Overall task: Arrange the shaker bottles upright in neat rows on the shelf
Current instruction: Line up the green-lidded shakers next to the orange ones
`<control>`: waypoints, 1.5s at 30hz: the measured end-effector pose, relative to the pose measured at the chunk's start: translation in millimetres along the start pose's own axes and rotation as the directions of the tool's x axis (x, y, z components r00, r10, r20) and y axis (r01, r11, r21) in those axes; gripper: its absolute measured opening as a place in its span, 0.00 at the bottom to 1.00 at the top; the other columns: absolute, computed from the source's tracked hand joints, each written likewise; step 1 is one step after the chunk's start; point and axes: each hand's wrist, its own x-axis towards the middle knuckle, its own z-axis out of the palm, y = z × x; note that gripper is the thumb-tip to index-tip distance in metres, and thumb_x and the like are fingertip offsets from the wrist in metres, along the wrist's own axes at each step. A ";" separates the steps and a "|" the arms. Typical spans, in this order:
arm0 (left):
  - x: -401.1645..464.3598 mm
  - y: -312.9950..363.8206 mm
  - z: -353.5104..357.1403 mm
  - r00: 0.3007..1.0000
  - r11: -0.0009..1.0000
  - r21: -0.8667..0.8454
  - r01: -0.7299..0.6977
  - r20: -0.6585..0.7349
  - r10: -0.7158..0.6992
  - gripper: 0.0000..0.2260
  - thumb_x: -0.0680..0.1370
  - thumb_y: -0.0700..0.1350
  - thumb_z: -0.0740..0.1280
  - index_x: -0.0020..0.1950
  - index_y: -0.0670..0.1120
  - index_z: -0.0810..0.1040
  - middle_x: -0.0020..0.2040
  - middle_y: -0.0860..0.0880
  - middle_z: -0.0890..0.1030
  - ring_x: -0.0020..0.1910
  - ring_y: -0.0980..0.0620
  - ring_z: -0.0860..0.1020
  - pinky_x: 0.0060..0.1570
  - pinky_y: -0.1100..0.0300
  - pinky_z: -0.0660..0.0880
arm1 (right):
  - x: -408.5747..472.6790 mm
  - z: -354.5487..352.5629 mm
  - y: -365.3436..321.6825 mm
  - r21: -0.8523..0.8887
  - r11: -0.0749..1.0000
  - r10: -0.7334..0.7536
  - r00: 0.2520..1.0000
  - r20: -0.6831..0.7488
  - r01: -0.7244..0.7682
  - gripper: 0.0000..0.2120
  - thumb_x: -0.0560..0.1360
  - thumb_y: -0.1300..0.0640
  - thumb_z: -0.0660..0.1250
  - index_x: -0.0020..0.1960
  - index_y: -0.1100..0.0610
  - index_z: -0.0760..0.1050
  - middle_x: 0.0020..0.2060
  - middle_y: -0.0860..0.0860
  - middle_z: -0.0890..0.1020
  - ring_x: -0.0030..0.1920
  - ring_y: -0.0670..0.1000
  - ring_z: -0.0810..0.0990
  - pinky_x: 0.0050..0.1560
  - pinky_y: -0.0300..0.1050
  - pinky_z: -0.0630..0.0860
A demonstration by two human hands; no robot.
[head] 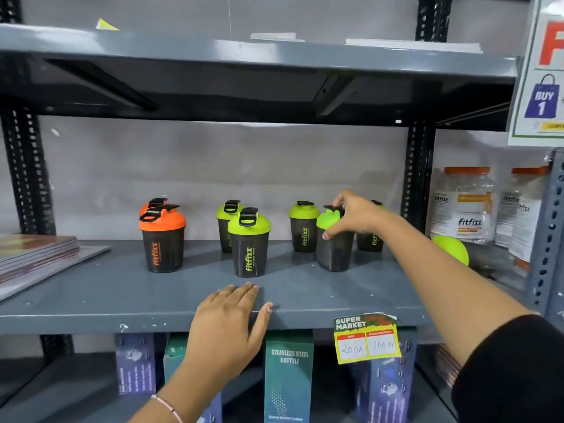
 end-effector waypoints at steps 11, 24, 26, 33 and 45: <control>0.1 2.1 0.0 1.000 1.000 0.009 -0.001 -0.021 0.001 0.24 0.78 0.60 0.53 0.60 0.47 0.80 0.59 0.50 0.82 0.59 0.46 0.79 0.59 0.50 0.73 | 1.3 -45.7 -10.4 -0.191 0.982 0.055 0.953 0.299 0.004 0.27 0.68 0.60 0.79 0.65 0.56 0.76 0.53 0.57 0.83 0.53 0.61 0.84 0.57 0.52 0.80; 0.2 0.3 2.0 1.000 1.000 0.005 -0.006 -0.004 0.006 0.26 0.78 0.61 0.51 0.63 0.48 0.78 0.61 0.50 0.80 0.61 0.46 0.77 0.62 0.49 0.72 | -11.9 0.3 -25.8 -0.257 0.962 0.043 0.982 -0.181 -0.089 0.39 0.60 0.34 0.77 0.58 0.59 0.70 0.53 0.55 0.79 0.53 0.59 0.78 0.45 0.50 0.76; 0.2 -0.2 2.3 1.000 1.000 0.003 -0.011 -0.007 0.011 0.27 0.78 0.62 0.50 0.64 0.48 0.77 0.62 0.50 0.80 0.62 0.46 0.76 0.62 0.48 0.72 | -11.8 6.5 -31.7 -0.288 0.948 0.073 0.973 -0.219 -0.136 0.43 0.60 0.34 0.76 0.64 0.59 0.67 0.59 0.57 0.78 0.59 0.61 0.78 0.48 0.51 0.75; 0.8 -2.1 1.9 1.000 1.000 0.009 -0.020 0.002 0.020 0.27 0.78 0.62 0.49 0.65 0.49 0.76 0.63 0.51 0.79 0.63 0.47 0.75 0.63 0.50 0.70 | -17.0 8.2 -37.1 -0.273 0.935 0.155 0.953 -0.259 -0.226 0.45 0.61 0.31 0.74 0.66 0.55 0.64 0.61 0.57 0.76 0.59 0.60 0.78 0.44 0.50 0.72; 0.5 -1.9 4.1 1.000 1.000 0.016 -0.012 -0.004 0.012 0.26 0.78 0.62 0.50 0.63 0.49 0.78 0.61 0.51 0.80 0.62 0.48 0.77 0.62 0.50 0.72 | -28.9 12.7 -11.9 -0.217 0.968 0.062 0.955 -0.290 -0.129 0.33 0.67 0.32 0.68 0.63 0.52 0.70 0.60 0.55 0.79 0.57 0.58 0.79 0.48 0.50 0.75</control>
